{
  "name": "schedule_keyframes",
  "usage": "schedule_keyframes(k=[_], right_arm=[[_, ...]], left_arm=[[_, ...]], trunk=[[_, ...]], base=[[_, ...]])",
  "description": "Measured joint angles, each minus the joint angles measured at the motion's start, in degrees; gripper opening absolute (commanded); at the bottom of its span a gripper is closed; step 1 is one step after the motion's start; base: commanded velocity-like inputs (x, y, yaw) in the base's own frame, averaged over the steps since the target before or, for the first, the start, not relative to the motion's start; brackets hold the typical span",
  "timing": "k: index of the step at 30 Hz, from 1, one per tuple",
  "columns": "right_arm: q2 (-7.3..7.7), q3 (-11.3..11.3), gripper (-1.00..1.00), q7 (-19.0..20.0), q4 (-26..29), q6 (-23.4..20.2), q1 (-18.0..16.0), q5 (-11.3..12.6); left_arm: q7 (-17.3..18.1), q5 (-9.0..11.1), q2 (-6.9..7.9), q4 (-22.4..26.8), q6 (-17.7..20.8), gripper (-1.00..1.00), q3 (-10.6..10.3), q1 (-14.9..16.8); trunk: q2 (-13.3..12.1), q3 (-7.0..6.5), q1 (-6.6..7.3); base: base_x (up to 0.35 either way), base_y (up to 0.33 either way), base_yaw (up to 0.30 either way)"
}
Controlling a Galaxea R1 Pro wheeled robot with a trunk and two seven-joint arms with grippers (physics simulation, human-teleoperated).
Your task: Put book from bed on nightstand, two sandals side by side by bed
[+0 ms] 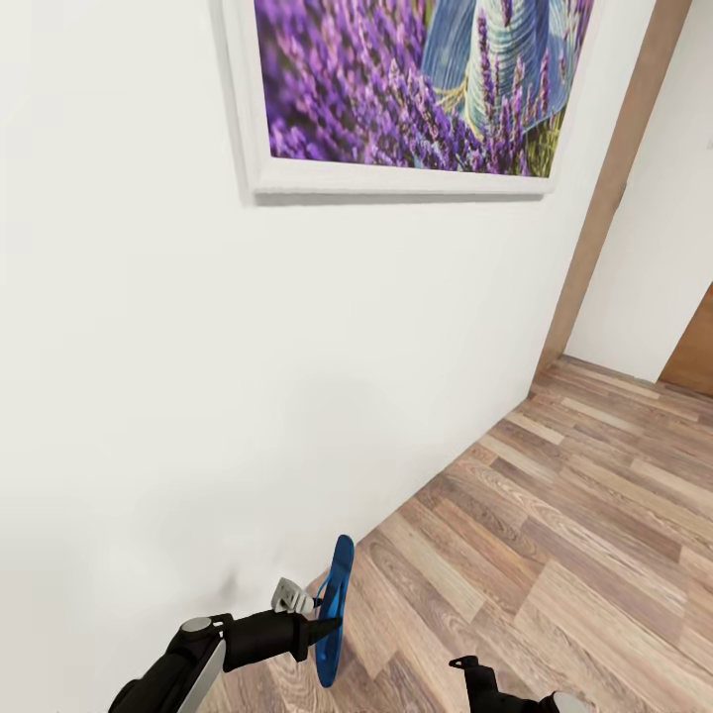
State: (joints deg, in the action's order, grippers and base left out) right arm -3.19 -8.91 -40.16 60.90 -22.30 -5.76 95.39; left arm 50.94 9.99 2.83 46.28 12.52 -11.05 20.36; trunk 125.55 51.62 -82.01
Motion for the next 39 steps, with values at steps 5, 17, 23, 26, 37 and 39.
schedule_keyframes(k=[5, 17, 23, 26, 37, 39], right_arm=[[-0.02, 0.0, 1.00, 0.0, 0.0, 0.0, 0.0, 0.0], [-0.16, 0.0, 1.00, 0.0, 0.0, 0.0, 0.0, 0.0], [-0.17, 0.0, 1.00, 0.0, -0.1, 0.0, 0.0, 0.0], [-0.17, 0.0, 1.00, 0.0, 0.0, 0.0, 0.0, 0.0], [-0.17, 0.1, 1.00, -0.1, 0.0, 0.0, 0.0, 0.0], [-0.17, 0.1, 1.00, 0.0, 0.0, 0.0, 0.0, 0.0]], left_arm=[[0.0, 0.0, 0.00, 0.0, 0.1, -1.00, 0.0, 0.0], [0.0, 0.0, 0.00, 0.0, 0.1, -1.00, 0.0, 0.0], [0.0, 0.0, 0.00, 0.0, 0.1, -1.00, 0.0, 0.0], [0.0, 0.0, 0.00, 0.0, 0.1, -1.00, 0.0, 0.0], [0.0, 0.0, -0.04, 0.0, 0.1, -1.00, 0.0, 0.0], [0.0, 0.0, -0.05, 0.0, 0.1, -1.00, 0.0, 0.0]], trunk=[[2.0, 0.90, -1.10], [6.8, 3.05, -3.74], [9.2, 4.13, -5.05], [10.4, 4.67, -5.71], [14.8, 6.64, -8.13], [15.6, 7.00, -8.57]], base=[[0.000, 0.000, 0.000], [0.000, 0.000, 0.000], [0.000, 0.000, 0.000], [0.000, 0.000, 0.000], [0.000, 0.000, 0.000], [0.000, 0.000, 0.000]])
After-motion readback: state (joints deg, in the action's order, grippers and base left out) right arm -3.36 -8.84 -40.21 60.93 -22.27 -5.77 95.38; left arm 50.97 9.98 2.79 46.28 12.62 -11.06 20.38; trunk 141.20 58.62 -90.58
